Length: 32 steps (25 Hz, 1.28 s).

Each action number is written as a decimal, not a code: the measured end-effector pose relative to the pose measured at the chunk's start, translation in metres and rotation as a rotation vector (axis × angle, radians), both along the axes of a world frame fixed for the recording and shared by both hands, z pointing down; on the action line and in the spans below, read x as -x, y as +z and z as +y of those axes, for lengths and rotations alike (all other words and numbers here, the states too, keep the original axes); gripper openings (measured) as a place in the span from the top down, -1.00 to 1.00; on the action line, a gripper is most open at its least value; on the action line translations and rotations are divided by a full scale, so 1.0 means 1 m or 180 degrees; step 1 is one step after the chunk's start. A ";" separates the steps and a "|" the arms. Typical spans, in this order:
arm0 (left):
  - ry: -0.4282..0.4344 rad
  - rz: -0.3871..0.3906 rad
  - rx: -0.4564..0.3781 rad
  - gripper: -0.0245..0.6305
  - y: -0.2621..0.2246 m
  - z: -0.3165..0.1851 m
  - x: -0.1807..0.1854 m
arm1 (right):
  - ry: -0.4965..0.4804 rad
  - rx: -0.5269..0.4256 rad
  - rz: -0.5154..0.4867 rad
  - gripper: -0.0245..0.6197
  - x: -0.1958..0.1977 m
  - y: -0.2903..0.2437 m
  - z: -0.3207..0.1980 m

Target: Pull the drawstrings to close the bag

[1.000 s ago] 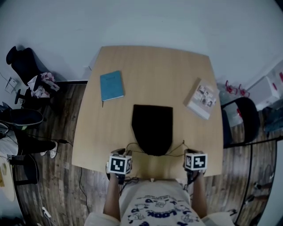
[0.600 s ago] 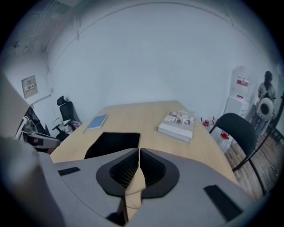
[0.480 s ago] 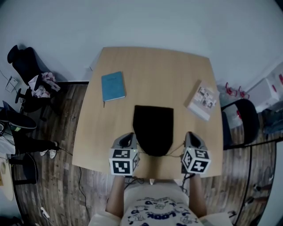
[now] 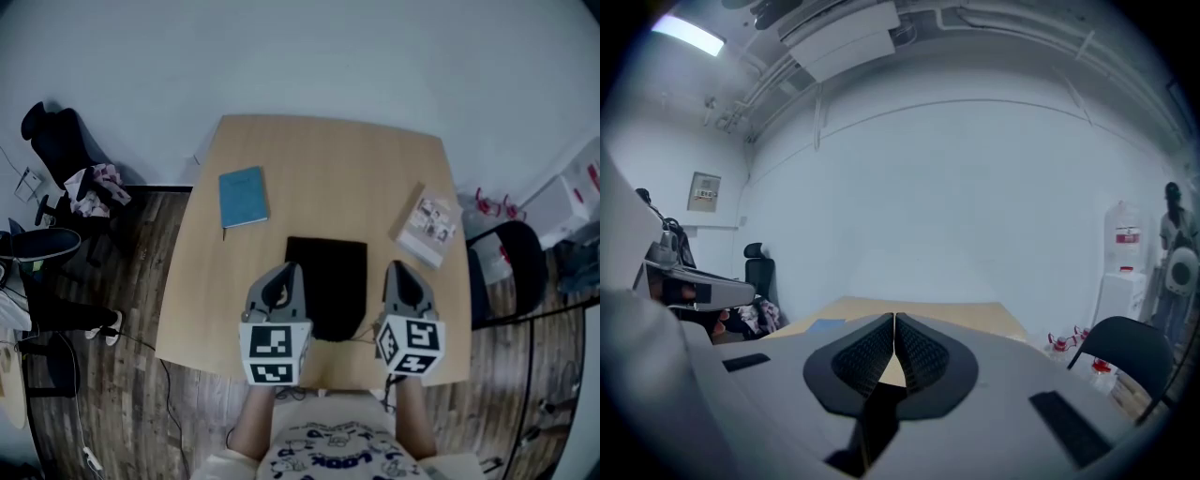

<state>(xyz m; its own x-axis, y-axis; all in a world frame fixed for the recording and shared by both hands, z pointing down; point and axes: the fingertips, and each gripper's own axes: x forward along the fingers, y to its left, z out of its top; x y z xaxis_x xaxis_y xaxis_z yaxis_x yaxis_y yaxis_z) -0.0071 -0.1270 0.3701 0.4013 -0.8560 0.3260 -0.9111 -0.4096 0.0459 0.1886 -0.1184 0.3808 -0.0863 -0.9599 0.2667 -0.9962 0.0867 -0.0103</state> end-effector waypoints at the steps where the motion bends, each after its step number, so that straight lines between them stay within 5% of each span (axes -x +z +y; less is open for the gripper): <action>1: 0.0004 0.0007 -0.0044 0.92 -0.004 0.000 0.000 | -0.0008 -0.0038 -0.0002 0.90 0.000 -0.003 0.000; 11: -0.0051 -0.0022 -0.0346 0.92 -0.024 0.003 0.001 | 0.0020 -0.0208 -0.0064 0.90 -0.005 -0.017 0.006; 32: -0.0132 -0.0085 -0.0364 0.92 -0.026 -0.003 0.005 | 0.0093 -0.0229 -0.0021 0.91 -0.019 -0.017 0.003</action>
